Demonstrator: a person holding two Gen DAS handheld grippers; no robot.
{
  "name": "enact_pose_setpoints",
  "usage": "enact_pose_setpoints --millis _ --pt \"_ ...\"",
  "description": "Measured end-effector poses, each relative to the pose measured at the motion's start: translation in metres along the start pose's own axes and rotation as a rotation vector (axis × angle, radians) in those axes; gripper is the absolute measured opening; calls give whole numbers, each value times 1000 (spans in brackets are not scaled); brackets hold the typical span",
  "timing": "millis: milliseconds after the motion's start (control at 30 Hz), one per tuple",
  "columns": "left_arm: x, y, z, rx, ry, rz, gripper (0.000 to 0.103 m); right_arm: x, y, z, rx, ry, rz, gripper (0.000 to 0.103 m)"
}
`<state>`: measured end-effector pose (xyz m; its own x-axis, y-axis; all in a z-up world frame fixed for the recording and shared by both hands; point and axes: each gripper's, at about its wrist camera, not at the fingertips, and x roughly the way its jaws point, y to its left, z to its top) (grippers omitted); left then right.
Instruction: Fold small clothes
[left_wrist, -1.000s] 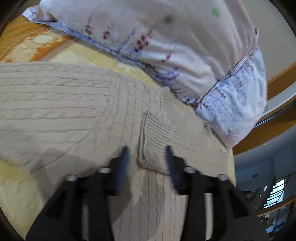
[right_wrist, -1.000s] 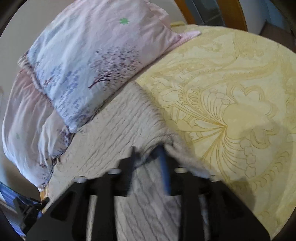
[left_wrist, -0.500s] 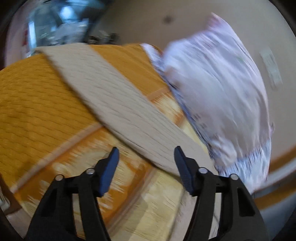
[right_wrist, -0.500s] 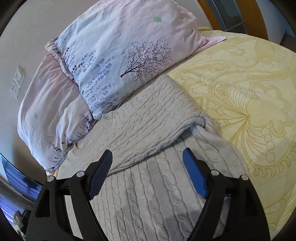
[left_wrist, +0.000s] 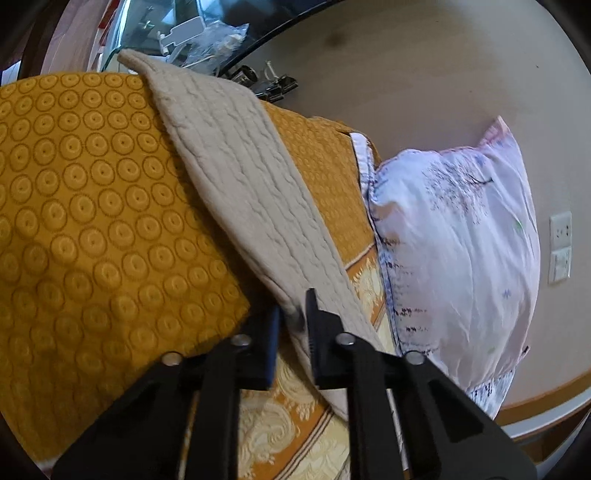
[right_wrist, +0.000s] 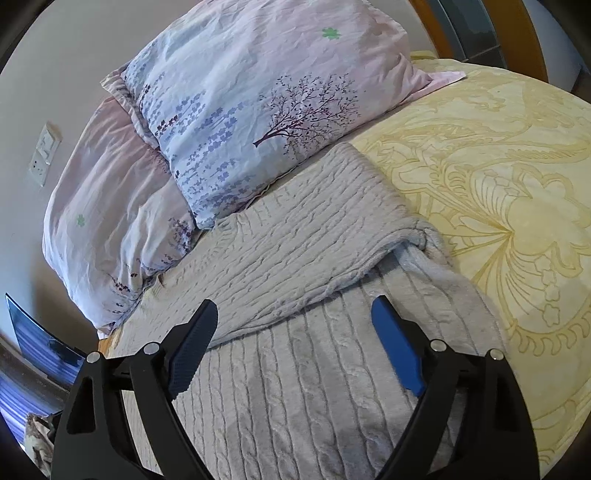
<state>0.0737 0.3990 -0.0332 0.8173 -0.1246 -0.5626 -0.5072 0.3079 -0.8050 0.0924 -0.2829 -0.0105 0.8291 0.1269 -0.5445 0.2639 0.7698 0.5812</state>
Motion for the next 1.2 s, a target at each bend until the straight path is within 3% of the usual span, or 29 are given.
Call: enact_pose_setpoints --millis 67,200,367,600,767,833,867,900,1000,1100,1200 --pt "-1 -6 0 -3 -16 -9 6 0 0 0 1 2 7 87" --pt "-10 -55 -11 113 -57 -74 5 1 -1 1 5 6 23 87" --pt "4 -140 -57 284 25 -226 5 -1 -3 0 21 0 45 87" --pt "60 -218 -177 477 272 -362 5 -1 -4 1 27 -6 53 87" --pt "112 -235 -274 634 476 -307 7 -1 -2 1 14 16 34 87" --pt "124 -232 -302 697 558 -255 20 -1 3 2 -9 39 19 87" --pt "125 -229 -311 713 588 -243 34 -1 7 2 -32 62 19 87" --pt "123 -227 -313 726 599 -243 42 -2 11 3 -47 79 21 87" --pt "101 -220 -295 739 605 -299 52 -7 30 9 -118 127 63 87" --pt "74 -211 -262 754 497 -310 52 -12 74 13 -294 140 133 85" --pt "62 -194 -226 734 405 -251 48 -6 133 3 -536 143 202 77"
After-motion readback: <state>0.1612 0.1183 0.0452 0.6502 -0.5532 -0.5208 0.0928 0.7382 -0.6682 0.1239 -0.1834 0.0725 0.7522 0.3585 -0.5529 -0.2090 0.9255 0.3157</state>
